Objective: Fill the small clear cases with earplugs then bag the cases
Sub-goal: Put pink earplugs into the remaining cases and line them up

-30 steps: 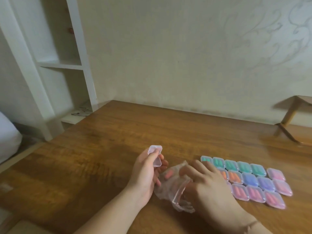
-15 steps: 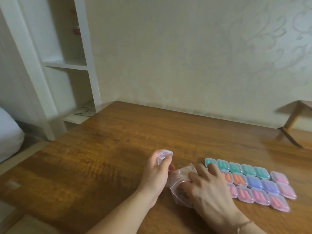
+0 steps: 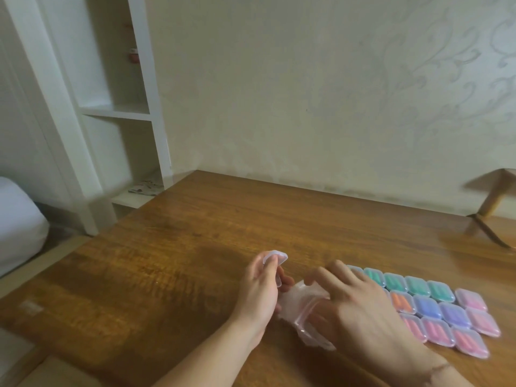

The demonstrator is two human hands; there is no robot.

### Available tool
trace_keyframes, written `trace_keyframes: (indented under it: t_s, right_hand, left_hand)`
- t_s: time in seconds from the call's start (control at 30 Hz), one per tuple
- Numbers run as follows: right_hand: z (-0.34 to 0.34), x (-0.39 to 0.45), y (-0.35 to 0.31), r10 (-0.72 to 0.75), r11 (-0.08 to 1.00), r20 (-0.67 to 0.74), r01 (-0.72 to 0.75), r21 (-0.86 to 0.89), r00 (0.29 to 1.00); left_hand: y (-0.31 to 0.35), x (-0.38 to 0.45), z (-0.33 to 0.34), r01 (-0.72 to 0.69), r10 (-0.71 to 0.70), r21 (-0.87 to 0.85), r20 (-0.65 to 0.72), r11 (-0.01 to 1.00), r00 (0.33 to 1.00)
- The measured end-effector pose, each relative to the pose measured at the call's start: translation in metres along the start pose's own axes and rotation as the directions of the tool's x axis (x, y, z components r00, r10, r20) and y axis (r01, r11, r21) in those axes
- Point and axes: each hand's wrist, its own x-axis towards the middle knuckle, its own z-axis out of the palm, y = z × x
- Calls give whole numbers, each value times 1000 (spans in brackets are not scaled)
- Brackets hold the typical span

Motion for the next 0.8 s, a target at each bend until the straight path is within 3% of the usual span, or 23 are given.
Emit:
trace_keyframes:
  t_s: [0.1, 0.2, 0.37, 0.63, 0.8]
  right_hand:
    - [-23, -16, 11, 34, 969, 41, -43, 243, 999]
    - [-53, -23, 21, 35, 865, 104, -82, 495, 994]
    - [-67, 6, 12, 364, 663, -34, -234, 711, 931]
    - [-3, 52, -28, 396, 881, -164, -323, 346, 904]
    - [6, 51, -28, 355, 911, -237, -277, 305, 904]
  left_hand:
    - [3, 0, -1, -22, 22, -12, 7, 1000, 1000]
    - [5, 0, -2, -20, 22, -57, 20, 998, 1000]
    - [11, -2, -5, -81, 100, -263, 59, 961, 993]
    - [21, -12, -3, -41, 135, -398, 211, 917, 968]
    - [18, -14, -2, -22, 117, -413, 207, 910, 971]
